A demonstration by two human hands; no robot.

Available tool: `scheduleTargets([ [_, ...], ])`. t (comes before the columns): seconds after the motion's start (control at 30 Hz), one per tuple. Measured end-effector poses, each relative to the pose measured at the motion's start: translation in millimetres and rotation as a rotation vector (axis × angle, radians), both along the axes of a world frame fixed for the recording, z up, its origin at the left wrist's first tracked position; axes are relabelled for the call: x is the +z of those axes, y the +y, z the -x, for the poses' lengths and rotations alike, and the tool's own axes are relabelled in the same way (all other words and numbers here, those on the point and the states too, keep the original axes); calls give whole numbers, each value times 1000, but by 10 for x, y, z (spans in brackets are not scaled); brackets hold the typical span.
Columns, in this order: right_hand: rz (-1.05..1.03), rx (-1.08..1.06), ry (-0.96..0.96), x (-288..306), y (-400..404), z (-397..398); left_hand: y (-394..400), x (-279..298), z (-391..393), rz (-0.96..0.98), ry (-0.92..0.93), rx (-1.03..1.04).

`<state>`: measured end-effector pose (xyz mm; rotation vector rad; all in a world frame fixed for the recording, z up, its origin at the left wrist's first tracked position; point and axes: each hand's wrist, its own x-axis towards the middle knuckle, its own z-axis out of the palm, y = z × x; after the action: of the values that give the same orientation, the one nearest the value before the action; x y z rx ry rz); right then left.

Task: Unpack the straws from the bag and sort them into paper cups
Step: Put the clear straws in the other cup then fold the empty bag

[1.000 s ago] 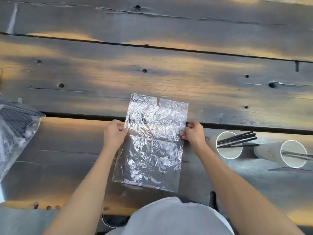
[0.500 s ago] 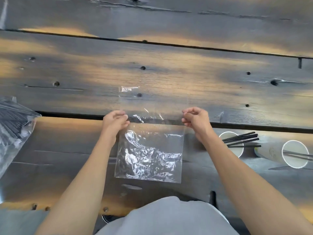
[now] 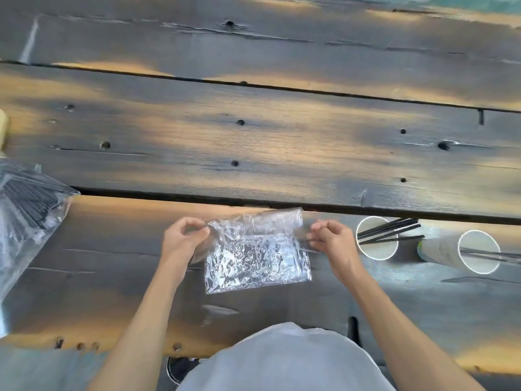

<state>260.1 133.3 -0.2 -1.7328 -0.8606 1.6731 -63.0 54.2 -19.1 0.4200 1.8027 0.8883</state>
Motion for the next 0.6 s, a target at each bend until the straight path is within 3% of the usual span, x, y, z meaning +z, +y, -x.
scheduleTargets([
  [0.07,39,38,-22,-40,-63,-18,-61,18,-61,19,105,-10],
  [0.33,138,91,-212,-188,-220,-28,-304,-61,-237,85,101,49],
  [0.6,140,166,-364,-332,-298,-18,-318,-114,-339,168,350,-67],
])
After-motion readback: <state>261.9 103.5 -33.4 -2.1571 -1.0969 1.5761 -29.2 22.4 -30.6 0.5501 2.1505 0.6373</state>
